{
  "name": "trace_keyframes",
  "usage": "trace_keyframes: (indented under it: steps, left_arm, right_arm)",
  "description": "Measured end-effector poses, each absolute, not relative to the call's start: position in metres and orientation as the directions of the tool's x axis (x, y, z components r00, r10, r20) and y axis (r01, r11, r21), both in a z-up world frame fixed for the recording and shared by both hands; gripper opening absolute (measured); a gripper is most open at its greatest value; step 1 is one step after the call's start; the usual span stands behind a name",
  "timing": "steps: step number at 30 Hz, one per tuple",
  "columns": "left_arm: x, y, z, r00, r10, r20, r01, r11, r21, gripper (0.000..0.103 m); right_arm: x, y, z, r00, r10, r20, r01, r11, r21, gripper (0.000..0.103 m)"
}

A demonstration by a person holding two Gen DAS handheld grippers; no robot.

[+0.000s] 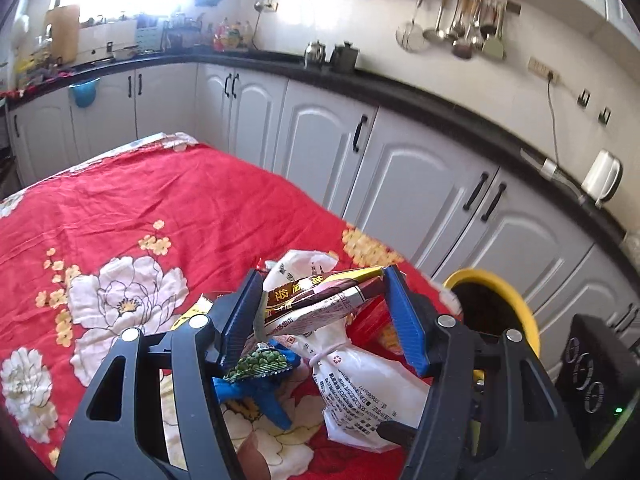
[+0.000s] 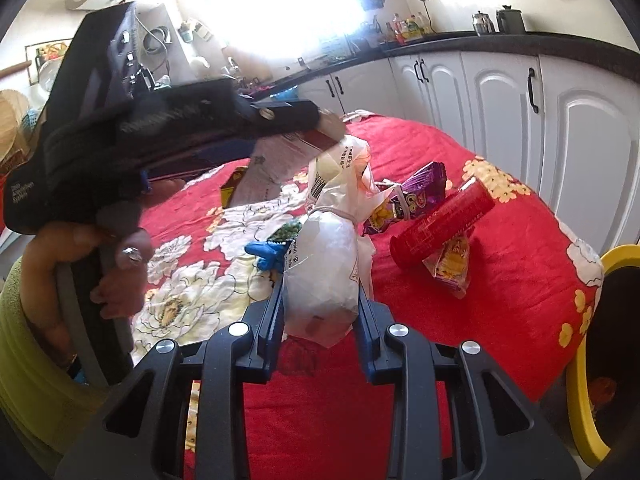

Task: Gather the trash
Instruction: 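Grasp the long snack wrapper with the left tool while the right tool grasps the white plastic bag, then carry the snack wrapper and white plastic bag over the yellow bin with both tools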

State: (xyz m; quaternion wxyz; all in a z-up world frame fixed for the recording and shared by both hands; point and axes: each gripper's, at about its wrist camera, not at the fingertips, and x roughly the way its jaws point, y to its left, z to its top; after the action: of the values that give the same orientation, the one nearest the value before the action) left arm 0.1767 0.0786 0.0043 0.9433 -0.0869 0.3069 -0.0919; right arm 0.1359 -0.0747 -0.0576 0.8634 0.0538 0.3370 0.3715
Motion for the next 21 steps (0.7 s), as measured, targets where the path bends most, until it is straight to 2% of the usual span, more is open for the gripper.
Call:
trace_keyframes:
  steps: [8,14,21]
  left_arm:
    - [0.156,0.087,0.030,0.830,-0.250,-0.498,0.126,0.955,-0.270,0.054]
    - [0.144,0.090,0.042,0.845,-0.255,-0.470,0.129,0.950,-0.283,0.054]
    - [0.142,0.086,0.042,0.838,-0.263,-0.477,0.138,0.950,-0.280,0.054]
  right_arm:
    - [0.126,-0.083,-0.040,0.500,0.713,-0.492,-0.640,0.687,0.345,0.029]
    - [0.126,-0.087,-0.036,0.449,0.766,-0.461,-0.645,0.634,0.426,0.029]
    - [0.134,-0.094,-0.061,0.342,0.780,-0.524,-0.559,0.617,0.554,0.029]
